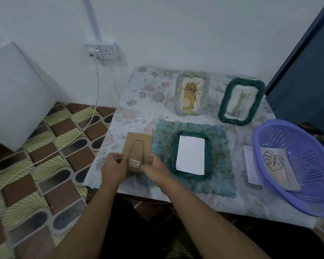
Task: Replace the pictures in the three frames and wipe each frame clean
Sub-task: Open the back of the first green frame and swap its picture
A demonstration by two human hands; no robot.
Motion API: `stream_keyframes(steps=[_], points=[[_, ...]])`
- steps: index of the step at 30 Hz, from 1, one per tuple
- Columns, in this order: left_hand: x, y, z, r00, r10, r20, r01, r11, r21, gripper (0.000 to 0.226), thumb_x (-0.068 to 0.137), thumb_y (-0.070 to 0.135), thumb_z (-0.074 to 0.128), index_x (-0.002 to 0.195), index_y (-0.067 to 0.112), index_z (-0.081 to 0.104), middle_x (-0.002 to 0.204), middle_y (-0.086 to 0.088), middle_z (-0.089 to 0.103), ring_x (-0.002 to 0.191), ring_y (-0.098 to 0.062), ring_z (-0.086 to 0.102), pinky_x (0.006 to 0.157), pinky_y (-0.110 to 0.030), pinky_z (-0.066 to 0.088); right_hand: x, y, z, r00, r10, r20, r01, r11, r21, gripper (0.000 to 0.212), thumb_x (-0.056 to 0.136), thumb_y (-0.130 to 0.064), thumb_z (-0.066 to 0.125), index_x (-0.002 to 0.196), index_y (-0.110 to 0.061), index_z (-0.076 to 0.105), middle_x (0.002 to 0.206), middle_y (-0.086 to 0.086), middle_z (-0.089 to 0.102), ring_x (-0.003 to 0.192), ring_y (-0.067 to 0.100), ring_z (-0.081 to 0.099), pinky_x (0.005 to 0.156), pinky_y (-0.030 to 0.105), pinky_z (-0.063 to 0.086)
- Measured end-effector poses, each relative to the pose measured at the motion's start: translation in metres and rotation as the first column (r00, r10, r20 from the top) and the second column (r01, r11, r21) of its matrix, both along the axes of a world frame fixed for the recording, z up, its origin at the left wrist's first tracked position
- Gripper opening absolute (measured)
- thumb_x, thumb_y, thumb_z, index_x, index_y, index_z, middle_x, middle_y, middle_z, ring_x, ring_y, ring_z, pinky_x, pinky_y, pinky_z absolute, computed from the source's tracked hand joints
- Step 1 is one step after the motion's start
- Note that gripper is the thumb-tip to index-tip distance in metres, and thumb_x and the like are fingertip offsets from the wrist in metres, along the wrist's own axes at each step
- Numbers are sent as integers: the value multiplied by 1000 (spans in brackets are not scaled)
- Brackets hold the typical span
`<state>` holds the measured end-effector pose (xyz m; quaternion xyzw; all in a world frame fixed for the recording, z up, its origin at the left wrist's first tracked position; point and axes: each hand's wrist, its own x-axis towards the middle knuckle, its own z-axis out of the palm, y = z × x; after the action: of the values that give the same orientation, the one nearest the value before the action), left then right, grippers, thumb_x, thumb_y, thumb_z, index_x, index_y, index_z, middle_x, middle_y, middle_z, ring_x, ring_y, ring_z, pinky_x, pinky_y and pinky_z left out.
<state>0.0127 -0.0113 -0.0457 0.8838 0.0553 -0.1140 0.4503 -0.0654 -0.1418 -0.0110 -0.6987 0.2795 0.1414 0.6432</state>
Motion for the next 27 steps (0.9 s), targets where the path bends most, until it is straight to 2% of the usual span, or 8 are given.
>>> stream_keyframes(steps=[3,7,12,16,18,20,23,27], points=[[-1,-5,6,997,68,-20,-70,988,-135,15,95,14,59,110,13,56,102,-3,63,89,-19,58,62,-26,43,-1,-1,-1,999,-35,12,33,995,92,53,96,-19,62,143,-19,37,126,-6,50,100,5,50,82,19,41],[-1,-12,14,993,100,-61,-115,933,-340,16,96,15,58,112,17,56,106,-7,65,92,-20,63,71,-31,49,-1,-9,3,995,-94,42,88,987,137,47,96,-18,63,137,-20,40,114,-10,47,94,-2,49,67,12,39],[-9,-32,24,988,0,-157,-83,851,-518,24,98,8,55,122,10,54,96,-9,66,71,-13,59,58,-25,43,-8,-39,10,949,-293,116,294,956,14,58,92,-16,66,144,-20,39,141,1,45,125,17,47,96,30,44],[-21,-57,26,970,-126,-210,-29,790,-612,23,99,2,52,120,9,58,90,-10,67,65,-12,58,55,-24,45,-21,-73,13,902,-411,130,411,911,26,48,94,-10,63,139,-13,49,128,3,60,105,14,59,68,20,46],[-27,-69,26,958,-192,-214,12,771,-637,25,98,3,54,119,13,61,88,-10,69,66,-13,62,59,-26,48,-30,-89,14,893,-423,154,426,905,15,36,94,-5,60,129,-11,59,108,-1,69,88,8,64,60,15,47],[-33,-81,26,951,-230,-206,48,770,-636,25,97,4,56,117,16,64,89,-10,70,74,-16,64,65,-29,49,-36,-104,12,885,-434,169,443,896,-18,27,95,-4,60,121,-8,67,97,-3,71,84,11,66,68,22,55],[-38,-100,27,951,-260,-168,119,808,-578,18,97,8,59,112,14,66,99,-10,71,84,-19,66,68,-28,52,-47,-126,8,861,-478,175,496,864,-82,24,96,-12,64,119,-9,70,102,0,73,95,18,68,90,38,58],[-35,-121,21,960,-264,-93,205,888,-412,4,90,17,70,94,19,70,101,-8,73,92,-24,70,78,-42,60,-60,-148,1,863,-461,207,500,838,-217,27,93,-18,69,118,-11,72,104,0,74,92,14,70,88,35,58]])
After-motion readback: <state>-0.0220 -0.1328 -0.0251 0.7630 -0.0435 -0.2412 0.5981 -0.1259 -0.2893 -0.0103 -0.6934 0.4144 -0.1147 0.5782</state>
